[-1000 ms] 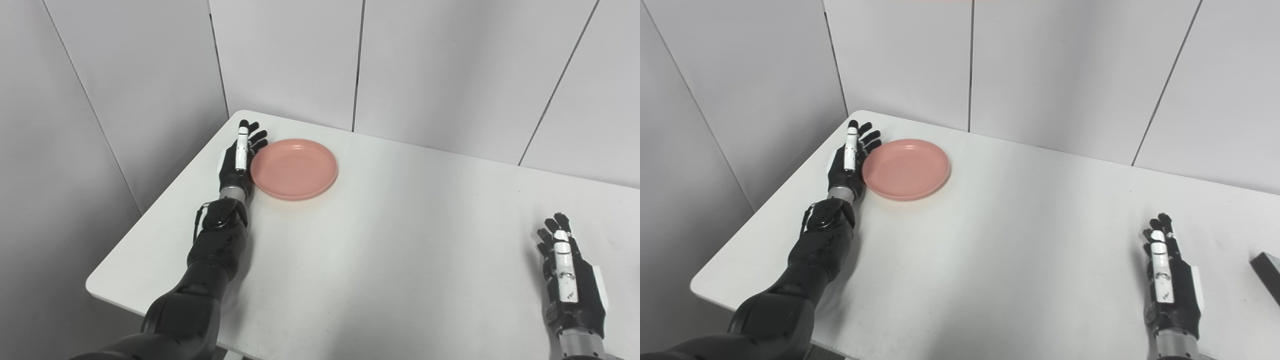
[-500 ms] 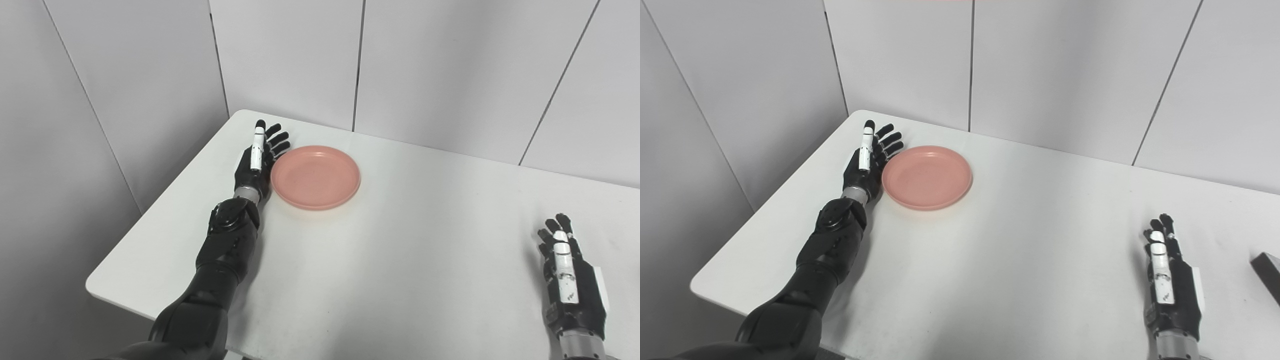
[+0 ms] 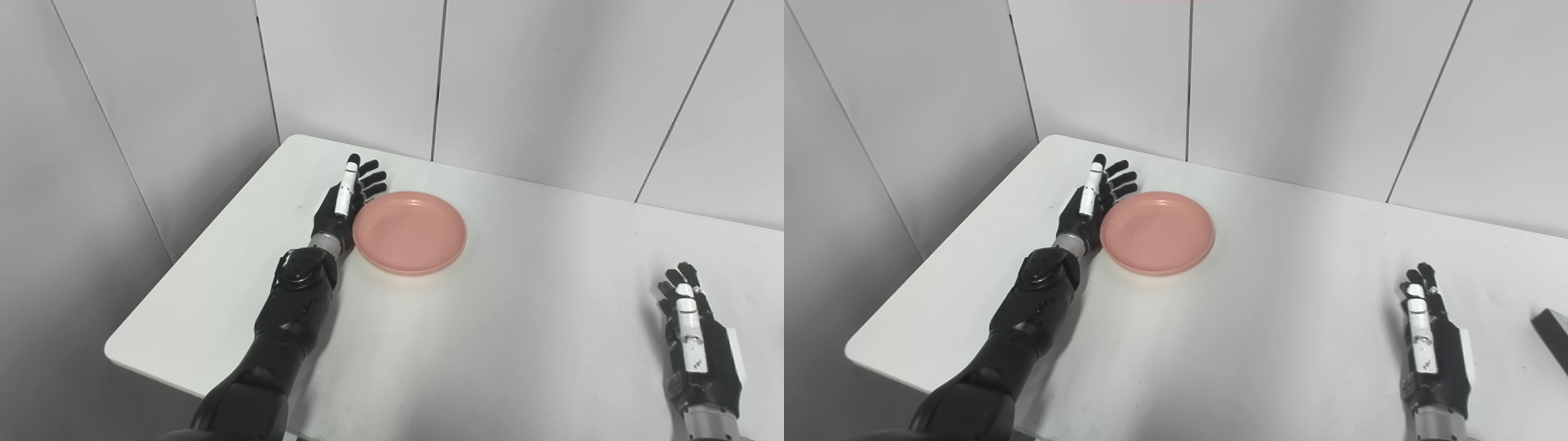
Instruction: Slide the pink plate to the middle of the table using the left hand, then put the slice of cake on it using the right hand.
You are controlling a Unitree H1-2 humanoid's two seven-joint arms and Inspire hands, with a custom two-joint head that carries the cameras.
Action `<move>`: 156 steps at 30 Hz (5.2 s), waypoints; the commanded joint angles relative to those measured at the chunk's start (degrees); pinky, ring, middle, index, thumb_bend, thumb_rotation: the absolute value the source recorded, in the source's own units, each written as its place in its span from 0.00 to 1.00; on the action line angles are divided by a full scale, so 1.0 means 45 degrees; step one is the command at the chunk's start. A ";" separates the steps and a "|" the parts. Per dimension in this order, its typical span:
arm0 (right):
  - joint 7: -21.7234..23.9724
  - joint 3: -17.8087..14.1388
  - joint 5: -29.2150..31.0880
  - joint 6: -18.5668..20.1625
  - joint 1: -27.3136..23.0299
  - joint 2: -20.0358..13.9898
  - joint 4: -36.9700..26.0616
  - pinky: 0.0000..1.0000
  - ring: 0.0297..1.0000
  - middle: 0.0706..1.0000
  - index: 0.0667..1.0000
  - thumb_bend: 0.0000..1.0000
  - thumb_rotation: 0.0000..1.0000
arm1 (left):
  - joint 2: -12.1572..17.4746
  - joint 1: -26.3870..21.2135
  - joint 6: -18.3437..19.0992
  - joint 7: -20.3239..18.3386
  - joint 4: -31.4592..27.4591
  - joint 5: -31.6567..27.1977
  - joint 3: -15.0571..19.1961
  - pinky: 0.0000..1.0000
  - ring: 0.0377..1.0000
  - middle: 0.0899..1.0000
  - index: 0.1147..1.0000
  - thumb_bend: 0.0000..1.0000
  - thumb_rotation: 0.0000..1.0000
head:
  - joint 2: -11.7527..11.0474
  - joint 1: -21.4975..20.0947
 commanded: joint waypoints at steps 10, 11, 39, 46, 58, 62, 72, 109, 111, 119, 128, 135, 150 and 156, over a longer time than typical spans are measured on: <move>-0.0106 0.0099 -0.0102 0.0153 -0.0112 0.0066 -0.0475 0.98 0.93 0.93 0.94 0.61 0.82 | -0.0400 0.0010 0.0164 0.0057 -0.1434 0.0969 -0.0804 0.88 0.89 0.88 0.87 0.69 1.00 | 0.0086 -0.0099; -0.0125 0.0104 -0.0116 0.0147 -0.0113 0.0071 -0.0484 0.98 0.93 0.93 0.94 0.61 0.82 | -0.0443 0.0041 0.0154 0.0121 -0.1511 0.1066 -0.0860 0.88 0.89 0.88 0.87 0.69 1.00 | 0.0099 -0.0118; -0.0386 0.0617 -0.0821 0.0004 -0.0159 0.0410 -0.0596 0.95 0.93 0.94 0.95 0.56 0.86 | -0.2002 0.1958 0.2936 -0.1251 -0.5236 0.0590 -0.1908 1.00 0.98 0.96 0.96 0.64 1.00 | 0.0894 -0.2597; -0.0463 0.0774 -0.1049 -0.0111 -0.0221 0.0673 -0.0599 0.95 0.94 0.95 0.97 0.54 0.89 | -0.2404 0.2481 0.3164 -0.1082 -0.5897 0.0679 -0.2129 1.00 1.00 0.99 0.98 0.64 1.00 | 0.1155 -0.3795; -0.0719 0.1028 -0.1323 -0.0141 -0.0538 0.1155 -0.0226 0.97 0.95 0.96 0.97 0.50 0.82 | -0.2611 0.2691 0.0909 -0.1019 -0.4795 0.1094 -0.2082 1.00 1.00 1.00 0.99 0.62 1.00 | 0.1441 -0.5981; -0.0893 0.1235 -0.1803 -0.0275 -0.0660 0.1204 0.0084 0.97 0.95 0.96 0.97 0.54 0.85 | -0.2406 0.2718 0.0478 -0.1157 -0.4549 0.1216 -0.2071 1.00 1.00 1.00 1.00 0.63 1.00 | 0.1425 -0.6787; -0.1161 0.1612 -0.2576 -0.0148 -0.0827 0.1272 0.0058 0.96 0.95 0.96 0.96 0.57 0.82 | -0.1989 0.2517 -0.0273 -0.1740 -0.3632 0.1006 -0.1970 1.00 1.00 1.00 1.00 0.64 1.00 | 0.1312 -0.7945; -0.1672 0.1544 -0.9675 0.6102 -0.3015 -0.3656 -0.2131 0.75 0.86 0.90 0.88 0.71 0.44 | -0.0801 0.1575 -0.2827 -0.2705 -0.0416 0.1296 -0.1852 1.00 1.00 1.00 1.00 0.60 1.00 | 0.0544 -1.1609; -0.1666 0.1555 -0.9949 0.6297 -0.3015 -0.3853 -0.2201 0.76 0.86 0.90 0.89 0.71 0.44 | -0.0760 0.1501 -0.3025 -0.2843 -0.0220 0.1250 -0.1830 1.00 1.00 1.00 1.00 0.59 1.00 | 0.0497 -1.1719; -0.1243 0.0319 -1.0344 0.6507 -0.2895 -0.3910 -0.2312 0.75 0.87 0.91 0.90 0.72 0.42 | -0.0738 0.1428 -0.3091 -0.3076 0.0028 0.1088 -0.1670 1.00 1.00 1.00 1.00 0.56 1.00 | 0.0405 -1.1838; -0.0626 -0.0696 -1.1483 0.6508 -0.2761 -0.4207 -0.2126 0.77 0.88 0.91 0.90 0.78 0.42 | -0.0698 0.1457 -0.2954 -0.3173 -0.0104 0.1083 -0.1680 1.00 1.00 1.00 1.00 0.55 1.00 | 0.0405 -1.1838; 0.0625 -0.1295 -1.2529 0.6509 -0.2718 -0.4237 -0.1932 0.83 0.90 0.91 0.90 0.81 0.48 | -0.0708 0.1390 -0.3044 -0.3313 0.0081 0.1006 -0.1654 1.00 1.00 1.00 1.00 0.56 1.00 | 0.0381 -1.1877; 0.1814 -0.1436 -1.3734 0.6508 -0.2766 -0.4181 -0.0504 0.73 0.85 0.87 0.87 0.84 0.44 | -0.0744 0.1588 -0.3022 -0.3134 -0.0578 0.1359 -0.1786 1.00 1.00 1.00 1.00 0.56 1.00 | 0.0577 -1.1766; 0.1061 -0.1396 -1.3314 0.6508 -0.2771 -0.4046 0.0067 0.71 0.84 0.85 0.86 0.82 0.40 | -0.0779 0.1662 -0.3052 -0.3063 -0.0700 0.1386 -0.1757 1.00 1.00 1.00 1.00 0.56 1.00 | 0.0628 -1.1729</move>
